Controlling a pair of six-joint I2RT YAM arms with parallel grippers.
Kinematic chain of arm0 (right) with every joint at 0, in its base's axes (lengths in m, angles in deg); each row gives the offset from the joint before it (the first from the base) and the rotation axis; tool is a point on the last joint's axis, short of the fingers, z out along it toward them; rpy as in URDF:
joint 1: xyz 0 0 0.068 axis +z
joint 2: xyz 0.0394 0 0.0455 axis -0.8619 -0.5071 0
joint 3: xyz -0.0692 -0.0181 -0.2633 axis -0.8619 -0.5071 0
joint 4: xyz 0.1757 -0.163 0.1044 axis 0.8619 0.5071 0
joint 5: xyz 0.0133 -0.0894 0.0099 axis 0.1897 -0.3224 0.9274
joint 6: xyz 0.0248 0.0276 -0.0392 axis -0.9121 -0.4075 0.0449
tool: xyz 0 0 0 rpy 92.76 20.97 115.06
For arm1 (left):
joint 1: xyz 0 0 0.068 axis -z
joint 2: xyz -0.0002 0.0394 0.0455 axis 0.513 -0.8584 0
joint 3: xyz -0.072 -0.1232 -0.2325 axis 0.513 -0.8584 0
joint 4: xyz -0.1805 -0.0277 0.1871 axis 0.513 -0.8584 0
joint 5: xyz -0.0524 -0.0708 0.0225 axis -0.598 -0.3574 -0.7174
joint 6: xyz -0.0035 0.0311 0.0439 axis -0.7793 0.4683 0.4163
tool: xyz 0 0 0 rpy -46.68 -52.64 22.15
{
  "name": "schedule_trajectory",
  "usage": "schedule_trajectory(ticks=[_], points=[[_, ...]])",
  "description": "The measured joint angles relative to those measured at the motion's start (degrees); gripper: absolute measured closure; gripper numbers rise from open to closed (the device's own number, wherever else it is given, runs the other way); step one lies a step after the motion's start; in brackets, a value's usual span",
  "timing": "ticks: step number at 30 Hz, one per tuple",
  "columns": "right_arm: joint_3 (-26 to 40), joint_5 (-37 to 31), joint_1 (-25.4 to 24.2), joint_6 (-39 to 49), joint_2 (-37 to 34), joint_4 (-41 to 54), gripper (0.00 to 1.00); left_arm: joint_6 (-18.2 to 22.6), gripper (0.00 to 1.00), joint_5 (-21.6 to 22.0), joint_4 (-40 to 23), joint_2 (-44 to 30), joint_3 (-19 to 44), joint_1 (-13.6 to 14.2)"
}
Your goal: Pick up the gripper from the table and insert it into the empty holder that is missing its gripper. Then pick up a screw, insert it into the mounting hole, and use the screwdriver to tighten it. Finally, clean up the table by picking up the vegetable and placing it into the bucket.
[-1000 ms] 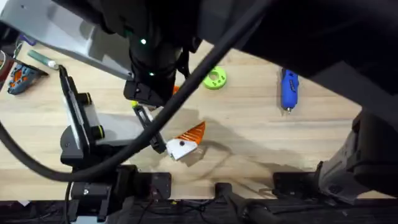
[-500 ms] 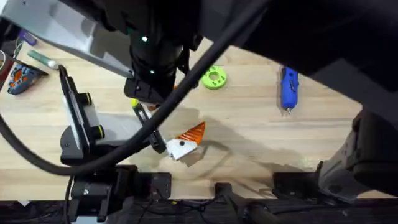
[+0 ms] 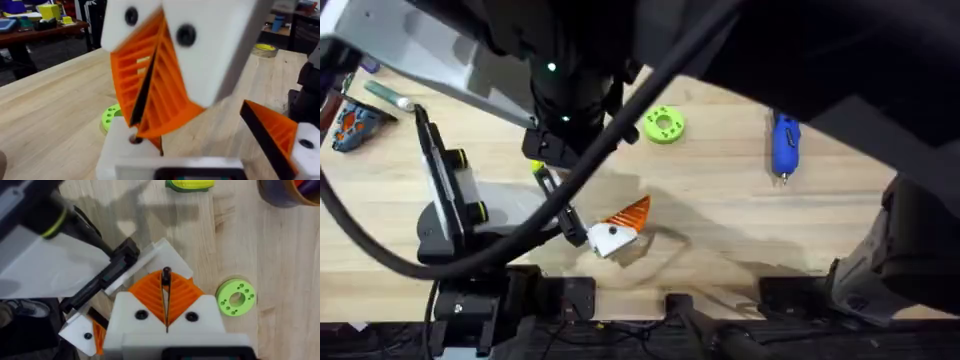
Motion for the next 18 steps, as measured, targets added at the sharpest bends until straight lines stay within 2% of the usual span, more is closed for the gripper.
schedule_trajectory(ticks=[18], points=[[0.00, 0.00, 0.00, -0.02, -1.39, -0.81, 0.995, -0.06, 0.015, 0.00, 0.00, 0.00, 0.00, 0.00]])
